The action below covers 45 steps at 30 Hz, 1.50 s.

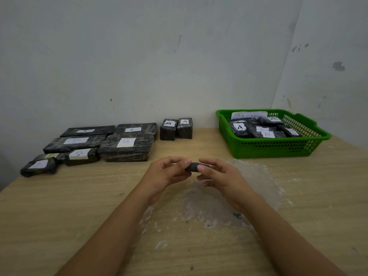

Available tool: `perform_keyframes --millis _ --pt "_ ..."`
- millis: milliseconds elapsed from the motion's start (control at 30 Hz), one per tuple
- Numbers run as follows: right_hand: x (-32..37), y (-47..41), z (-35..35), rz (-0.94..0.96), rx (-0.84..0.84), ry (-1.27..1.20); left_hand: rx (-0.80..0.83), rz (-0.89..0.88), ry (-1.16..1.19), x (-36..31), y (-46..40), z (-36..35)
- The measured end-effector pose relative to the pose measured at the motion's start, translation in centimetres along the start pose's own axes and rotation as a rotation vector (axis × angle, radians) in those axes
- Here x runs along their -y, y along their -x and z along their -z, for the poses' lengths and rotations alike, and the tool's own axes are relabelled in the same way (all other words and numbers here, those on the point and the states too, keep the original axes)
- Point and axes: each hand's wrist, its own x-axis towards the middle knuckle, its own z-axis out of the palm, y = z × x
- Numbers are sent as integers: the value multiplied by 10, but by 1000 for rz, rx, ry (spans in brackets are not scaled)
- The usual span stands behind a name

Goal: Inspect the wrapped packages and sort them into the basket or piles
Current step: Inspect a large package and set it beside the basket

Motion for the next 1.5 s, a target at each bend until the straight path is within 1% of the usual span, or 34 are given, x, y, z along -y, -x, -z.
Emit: perform_keyframes --millis 133,267,367,567,800,933,1200,1333,1500 --pt "0 0 1 58 -53 51 24 3 -38 0 0 -1" --pt "1 -1 4 74 -93 17 72 5 -66 2 1 -2" --pt "-1 -2 3 63 -93 1 47 -11 -62 3 -1 -2" --pt "-1 -2 3 60 -22 -39 -13 -39 -35 3 -2 0" --pt "-2 -3 6 59 -32 -49 -20 -72 -57 5 -2 -2" --pt "-2 -1 3 52 -44 -30 -32 -105 -159 6 -1 -2" --pt "2 1 2 74 -83 -5 -8 -118 -158 7 2 -7" --pt "3 1 1 68 -96 -23 -57 -182 -167 10 3 -12" --pt "2 1 1 81 -63 -23 -87 -192 -166 9 1 -12"
